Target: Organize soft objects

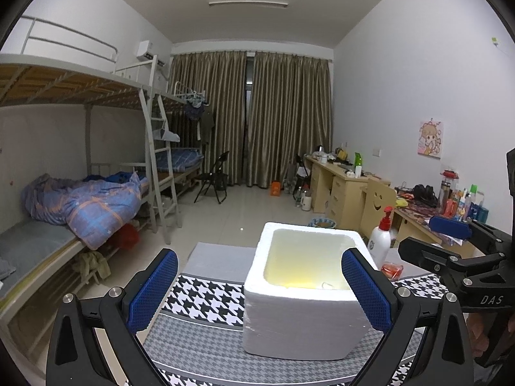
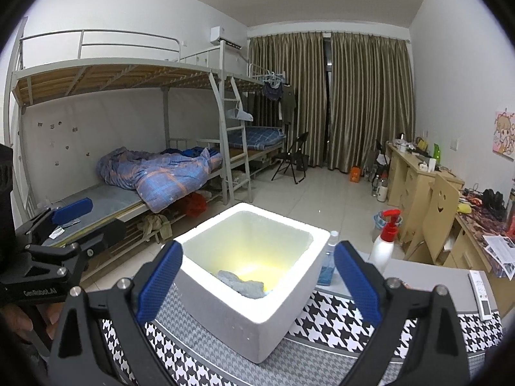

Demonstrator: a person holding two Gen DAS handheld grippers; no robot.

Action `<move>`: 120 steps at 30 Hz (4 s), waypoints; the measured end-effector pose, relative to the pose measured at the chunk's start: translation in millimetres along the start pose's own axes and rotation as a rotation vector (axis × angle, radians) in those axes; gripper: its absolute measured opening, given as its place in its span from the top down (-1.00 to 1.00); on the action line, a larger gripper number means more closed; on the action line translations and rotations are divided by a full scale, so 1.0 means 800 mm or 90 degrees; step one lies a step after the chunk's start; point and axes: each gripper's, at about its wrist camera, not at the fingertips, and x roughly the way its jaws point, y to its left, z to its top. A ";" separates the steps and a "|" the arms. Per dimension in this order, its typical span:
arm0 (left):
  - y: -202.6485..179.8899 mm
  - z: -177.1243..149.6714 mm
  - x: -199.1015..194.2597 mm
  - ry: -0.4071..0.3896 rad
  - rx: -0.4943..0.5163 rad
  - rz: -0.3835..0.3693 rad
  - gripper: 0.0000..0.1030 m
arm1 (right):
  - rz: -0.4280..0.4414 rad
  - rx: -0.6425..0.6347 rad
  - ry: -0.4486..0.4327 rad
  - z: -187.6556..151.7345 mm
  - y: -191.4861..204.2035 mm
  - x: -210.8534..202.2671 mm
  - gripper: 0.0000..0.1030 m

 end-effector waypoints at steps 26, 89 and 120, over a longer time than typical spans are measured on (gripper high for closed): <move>-0.039 -0.008 -0.017 -0.017 0.027 -0.035 -0.98 | -0.029 0.033 -0.031 -0.018 -0.028 -0.044 -0.89; -0.086 -0.059 -0.035 0.005 0.030 -0.080 -0.98 | -0.054 0.073 -0.017 -0.104 -0.082 -0.090 -0.89; -0.112 -0.106 -0.021 0.030 0.046 -0.082 -0.98 | -0.086 0.129 0.011 -0.149 -0.113 -0.102 -0.89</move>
